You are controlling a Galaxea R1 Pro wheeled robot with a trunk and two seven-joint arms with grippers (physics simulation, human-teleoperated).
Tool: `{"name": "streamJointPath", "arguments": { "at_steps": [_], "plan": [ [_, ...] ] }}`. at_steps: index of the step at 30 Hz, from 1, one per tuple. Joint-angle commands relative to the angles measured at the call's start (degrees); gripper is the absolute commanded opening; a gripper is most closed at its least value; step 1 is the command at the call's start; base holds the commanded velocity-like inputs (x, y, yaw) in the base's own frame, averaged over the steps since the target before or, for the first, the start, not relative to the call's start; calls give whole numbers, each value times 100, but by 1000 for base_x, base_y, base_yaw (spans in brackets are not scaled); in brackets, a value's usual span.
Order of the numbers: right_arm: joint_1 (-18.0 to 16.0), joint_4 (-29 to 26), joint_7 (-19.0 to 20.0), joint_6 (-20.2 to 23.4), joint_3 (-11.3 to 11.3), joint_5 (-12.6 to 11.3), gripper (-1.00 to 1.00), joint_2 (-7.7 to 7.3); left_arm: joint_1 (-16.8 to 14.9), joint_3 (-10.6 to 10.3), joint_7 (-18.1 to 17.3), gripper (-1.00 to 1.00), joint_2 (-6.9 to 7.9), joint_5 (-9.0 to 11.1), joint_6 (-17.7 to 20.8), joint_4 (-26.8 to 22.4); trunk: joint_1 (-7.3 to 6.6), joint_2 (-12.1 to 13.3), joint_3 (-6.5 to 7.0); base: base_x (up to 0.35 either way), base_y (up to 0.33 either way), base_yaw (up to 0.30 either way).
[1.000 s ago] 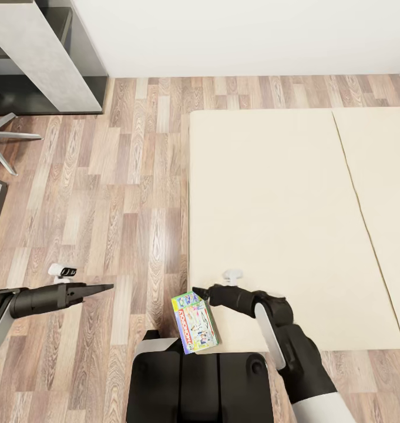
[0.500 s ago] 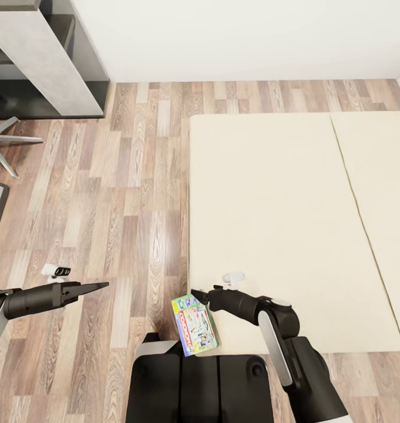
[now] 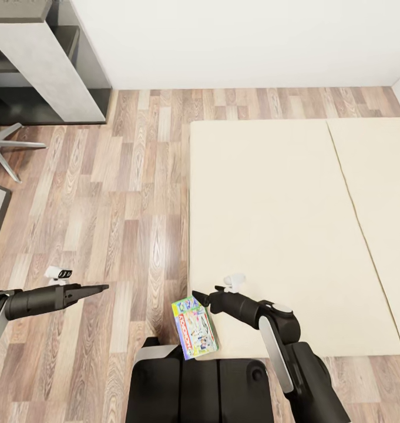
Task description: Put all the toys in the child's room - the three board games (two on the bed and one on the table), the two jigsaw puzzles on the table, and the tennis ball on the table - inside the toy box on the table in the child's room.
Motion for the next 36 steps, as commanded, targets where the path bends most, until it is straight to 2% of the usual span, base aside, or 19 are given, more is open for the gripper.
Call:
{"name": "streamJointPath", "arguments": {
  "at_steps": [1, 6, 10, 11, 13, 15, 17, 23, 32, 36],
  "plan": [
    [7, -7, -1, 25, -5, -24, 100, 2, -1, 0, -21, 100, 2, -8, 61, -1, 4, -8, 4, 0, 0, 0],
    [35, -7, 2, 8, -8, -14, 100, 1, -1, 4, -21, 100, 3, -74, 58, 1, 4, -8, 51, 0, 0, 0],
    [48, 3, -2, 3, -6, -6, 100, 0, -4, 14, -21, 100, 2, -435, 34, 69, 4, -8, 89, 0, 0, 0],
    [50, 11, -2, -2, -6, -2, 100, 0, -10, 24, -21, 100, 5, -606, 26, 120, 4, -8, 98, 0, 0, 0],
    [52, 17, -3, -5, -5, 3, 100, 0, -17, 70, -21, 100, 8, -822, 7, 208, 4, -8, 117, 0, 0, 0],
    [56, 19, -3, -7, -5, 6, 100, 0, -21, 134, -17, 100, 6, -913, -20, 263, 4, -8, 136, 0, 0, 0],
    [79, 20, -3, -8, -9, 15, 100, -1, -25, 285, 6, 100, -6, -1013, -85, 330, 4, -8, 155, 0, 0, 0],
    [151, 21, -3, -12, -17, 15, 100, -7, -25, 405, 88, 100, -7, -1074, -126, 367, 4, -8, 212, 0, 0, 0],
    [176, 24, -2, -195, -22, -17, 100, -9, -27, 450, 1141, 100, -31, -1074, -123, 384, 4, -8, 297, 0, 0, 0],
    [177, 24, -2, -245, -22, -16, 100, -9, -27, 453, 1302, 100, -38, -1074, -121, 385, 4, -8, 335, 0, 0, 0]
  ]
}}
